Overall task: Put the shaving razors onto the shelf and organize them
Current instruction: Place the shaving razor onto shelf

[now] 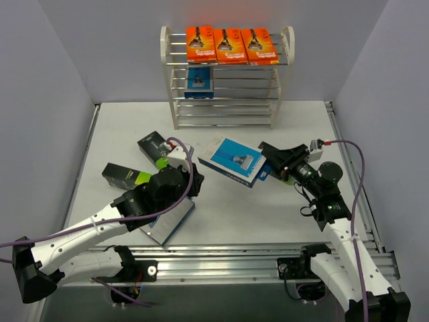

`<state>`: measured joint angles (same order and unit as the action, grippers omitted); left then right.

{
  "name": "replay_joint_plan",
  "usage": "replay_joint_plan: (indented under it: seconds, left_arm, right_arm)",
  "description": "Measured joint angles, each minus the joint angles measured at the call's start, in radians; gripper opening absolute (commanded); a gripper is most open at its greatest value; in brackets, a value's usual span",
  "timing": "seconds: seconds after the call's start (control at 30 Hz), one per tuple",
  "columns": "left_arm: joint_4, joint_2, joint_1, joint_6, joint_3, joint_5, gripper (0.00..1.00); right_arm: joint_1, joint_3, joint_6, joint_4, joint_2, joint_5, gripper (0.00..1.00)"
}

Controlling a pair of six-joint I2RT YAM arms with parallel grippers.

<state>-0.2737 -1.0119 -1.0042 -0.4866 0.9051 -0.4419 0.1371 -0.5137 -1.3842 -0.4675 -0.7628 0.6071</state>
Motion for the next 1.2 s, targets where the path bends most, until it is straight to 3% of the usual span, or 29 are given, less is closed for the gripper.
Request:
replay_joint_plan:
  seconds: [0.17, 0.63, 1.1, 1.2]
  left_arm:
    - [0.024, -0.031, 0.040, -0.002, 0.002, 0.023, 0.29]
    - [0.048, -0.156, 0.158, 0.051, 0.138, 0.111, 0.29]
    - [0.047, -0.272, 0.249, 0.103, 0.214, 0.219, 0.29]
    - [0.039, -0.287, 0.267, 0.130, 0.256, 0.238, 0.36]
  right_arm:
    - [0.010, 0.000, 0.025, 0.045, 0.036, -0.002, 0.00]
    - [0.168, 0.017, 0.098, 0.152, 0.117, -0.096, 0.00]
    - [0.214, 0.045, 0.109, 0.090, 0.041, -0.064, 0.00]
    - [0.217, 0.056, 0.100, 0.031, 0.021, -0.037, 0.00]
